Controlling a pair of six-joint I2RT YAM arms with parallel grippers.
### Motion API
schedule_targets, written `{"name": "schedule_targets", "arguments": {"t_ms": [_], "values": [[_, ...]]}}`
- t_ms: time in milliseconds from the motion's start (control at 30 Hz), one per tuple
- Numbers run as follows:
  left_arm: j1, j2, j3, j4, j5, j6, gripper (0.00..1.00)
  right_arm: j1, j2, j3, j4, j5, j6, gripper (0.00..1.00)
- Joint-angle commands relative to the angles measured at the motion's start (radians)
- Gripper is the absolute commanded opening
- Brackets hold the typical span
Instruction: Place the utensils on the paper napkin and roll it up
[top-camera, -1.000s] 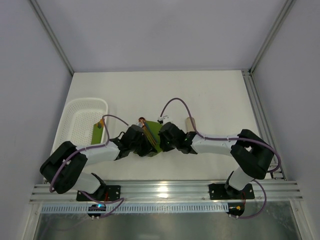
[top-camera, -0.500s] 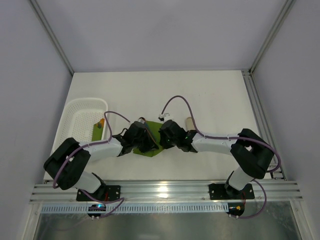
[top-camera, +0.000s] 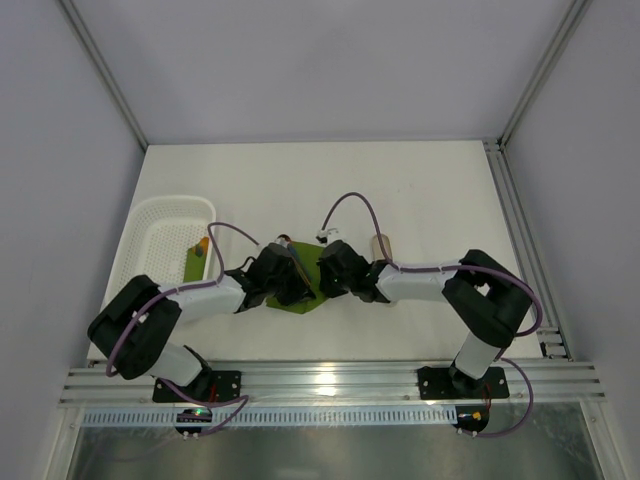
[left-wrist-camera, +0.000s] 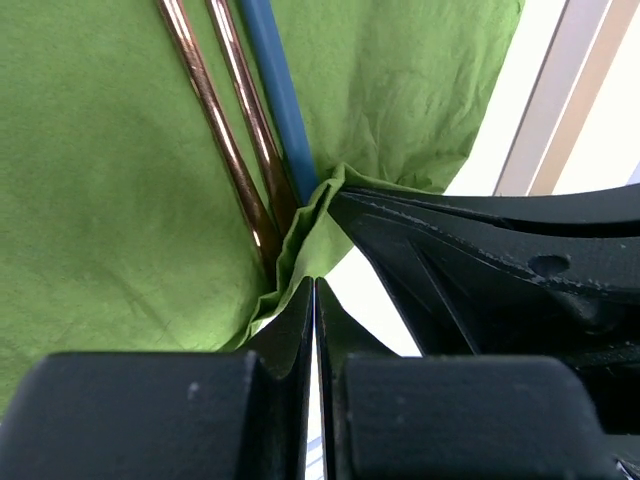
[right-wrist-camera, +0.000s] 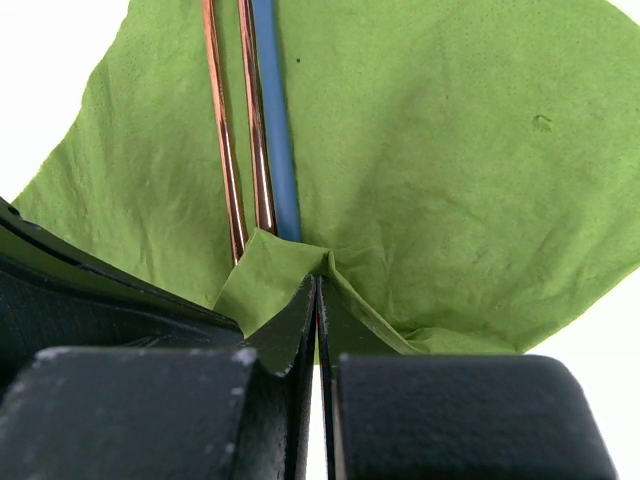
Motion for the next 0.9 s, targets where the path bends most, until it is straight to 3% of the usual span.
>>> {"name": "schedule_targets", "arguments": {"t_ms": [0,500,767,867], "values": [[-0.003,-0.001,0.015,-0.015,-0.047,0.026,0.00,-0.002,-0.011,-0.012,0.048,0.002,0.009,0.04],[-0.003,-0.245,0.034,-0.285,-0.213,0.139,0.00,0.048,-0.007,-0.054,0.061,0.025,0.255,0.04],[-0.001,-0.326,0.017,-0.345,-0.190,0.170,0.01,0.092,0.007,-0.110,0.205,-0.021,0.398,0.04],[-0.001,-0.315,-0.005,-0.308,-0.159,0.158,0.01,0.100,0.015,-0.094,0.188,-0.018,0.397,0.04]]}}
